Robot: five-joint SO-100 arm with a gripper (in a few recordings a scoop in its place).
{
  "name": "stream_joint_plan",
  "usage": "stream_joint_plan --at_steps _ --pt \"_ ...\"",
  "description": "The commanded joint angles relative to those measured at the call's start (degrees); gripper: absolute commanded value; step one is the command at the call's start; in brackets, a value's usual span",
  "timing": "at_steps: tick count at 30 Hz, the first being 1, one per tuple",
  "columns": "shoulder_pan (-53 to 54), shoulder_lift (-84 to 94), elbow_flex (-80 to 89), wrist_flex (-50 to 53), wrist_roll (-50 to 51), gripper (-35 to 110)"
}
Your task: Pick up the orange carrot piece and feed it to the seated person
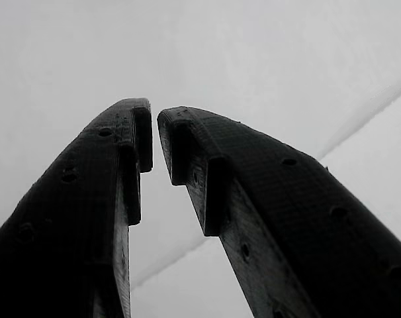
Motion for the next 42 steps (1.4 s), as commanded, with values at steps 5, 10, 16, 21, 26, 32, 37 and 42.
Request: stream_joint_plan --at_steps 5,10,16,21,26,32,37,42 --pt "-1.23 -0.88 -1.05 0.79 -0.79 -3" --pt "-0.53 -7.82 -3.43 0.70 -0.88 -3" --pt "-0.18 -15.56 -4.39 -6.24 -0.88 -3" --pt "3.96 -24.61 -5.54 -14.33 -0.88 -3" --pt "8.44 -36.04 -9.40 -20.92 -0.88 -3" --pt "13.71 -48.69 -14.33 -28.21 -0.88 -3" --pt "18.37 -56.07 -17.58 -33.57 -0.88 -3" --pt "22.85 -62.23 -20.04 -37.18 -0.97 -3"
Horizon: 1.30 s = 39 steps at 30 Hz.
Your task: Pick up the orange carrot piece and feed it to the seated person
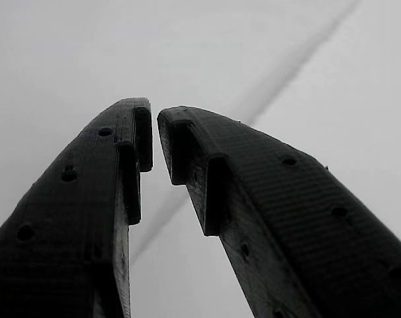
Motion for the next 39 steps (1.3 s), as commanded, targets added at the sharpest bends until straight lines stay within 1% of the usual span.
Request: stream_joint_plan --at_steps 1,16,18,23,26,30,39 --pt "3.25 -2.81 -4.92 -2.20 -0.44 -3" --pt "13.89 -11.25 -16.08 -2.37 -0.70 -3" --pt "14.77 -11.16 -17.23 -2.29 -2.55 -3" --pt "16.70 -11.16 -18.63 -2.20 -11.25 -3" --pt "18.98 -10.90 -18.46 -1.93 -14.33 -3" --pt "21.53 -7.12 -18.72 1.93 -14.06 -3" --pt "22.41 -4.22 -20.39 13.80 -14.06 -3"
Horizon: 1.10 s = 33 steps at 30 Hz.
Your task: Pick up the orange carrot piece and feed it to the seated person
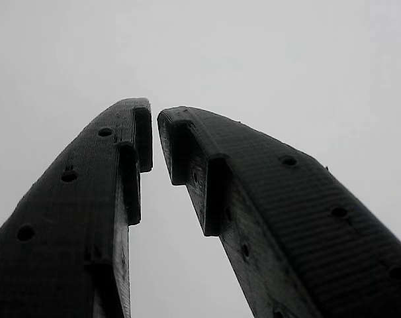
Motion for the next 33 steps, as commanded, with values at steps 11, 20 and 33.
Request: stream_joint_plan --at_steps 11,20,33 --pt "9.14 2.37 -25.93 17.93 -1.49 -3" --pt "16.70 -5.10 -35.16 24.17 -1.67 -3" --pt "29.18 -16.44 -44.74 25.22 -1.76 -3"
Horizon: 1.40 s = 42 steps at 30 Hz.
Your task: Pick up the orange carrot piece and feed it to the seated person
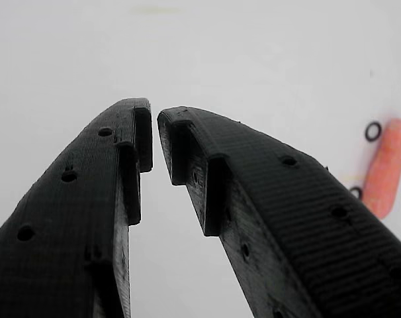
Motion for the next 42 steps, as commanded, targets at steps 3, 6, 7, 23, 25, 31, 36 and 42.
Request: stream_joint_plan --at_steps 3,6,7,23,25,31,36,42 --pt "6.68 -2.90 -7.73 0.26 -1.05 -3" --pt "10.37 -5.36 -9.32 -0.35 -1.05 -3" --pt "11.78 -6.24 -9.84 -0.44 -1.05 -3" --pt "24.35 -19.86 -19.25 -0.44 -13.80 -3" --pt "25.58 -20.48 -20.04 -0.44 -13.62 -3" --pt "28.83 -20.65 -21.53 -0.44 -13.62 -3" --pt "30.41 -20.65 -21.53 -0.44 -13.62 -3" --pt "29.97 -20.65 -21.09 -0.44 -13.62 -3"
